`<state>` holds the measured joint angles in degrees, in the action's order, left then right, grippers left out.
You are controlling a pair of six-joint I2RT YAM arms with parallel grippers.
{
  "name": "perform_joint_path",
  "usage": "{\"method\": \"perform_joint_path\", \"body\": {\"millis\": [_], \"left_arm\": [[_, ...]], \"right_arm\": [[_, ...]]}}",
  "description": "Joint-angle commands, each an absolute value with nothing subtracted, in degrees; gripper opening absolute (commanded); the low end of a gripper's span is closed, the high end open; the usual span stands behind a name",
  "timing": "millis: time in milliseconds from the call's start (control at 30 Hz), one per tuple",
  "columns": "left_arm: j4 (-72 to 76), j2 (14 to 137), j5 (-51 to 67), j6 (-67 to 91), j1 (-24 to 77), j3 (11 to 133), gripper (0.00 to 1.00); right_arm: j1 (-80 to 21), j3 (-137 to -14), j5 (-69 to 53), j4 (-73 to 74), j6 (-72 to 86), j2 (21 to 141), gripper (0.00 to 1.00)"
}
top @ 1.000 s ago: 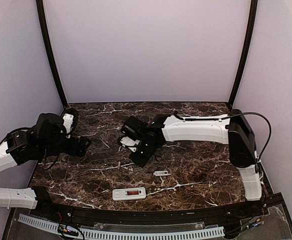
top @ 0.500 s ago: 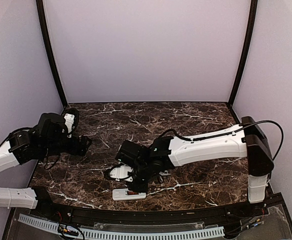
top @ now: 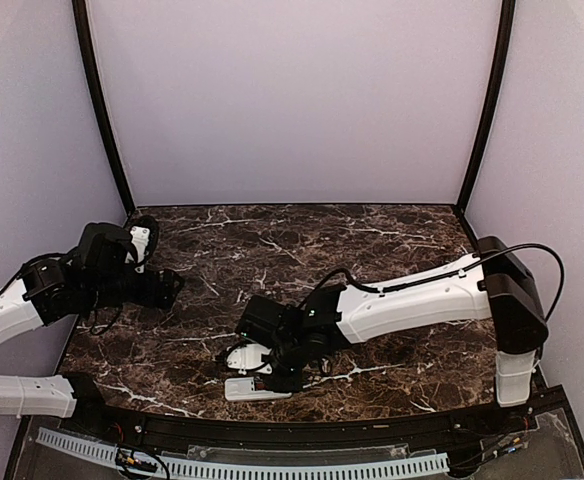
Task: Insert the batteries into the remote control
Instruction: Load the battery into the battery compartment.
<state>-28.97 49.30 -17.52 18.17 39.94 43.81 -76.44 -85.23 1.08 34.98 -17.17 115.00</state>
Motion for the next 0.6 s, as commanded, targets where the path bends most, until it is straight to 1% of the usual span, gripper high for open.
{"method": "perform_joint_path", "body": {"millis": [0,300,567], "left_arm": [[-28.8,49.0,-16.4,17.7,39.5,43.3,0.90],[-28.8,48.9,-16.2,17.7,39.5,43.3,0.90],[-28.8,49.0,-16.0,17.6,39.5,43.4,0.90]], "right_arm": [[-77.3,-85.2,1.8,32.9,-16.4,116.5,0.00],[-78.4,-84.4,4.3,33.3,-16.7,117.6,0.04],[-79.0,-85.4,6.2,34.4,-16.1,118.4,0.16]]}}
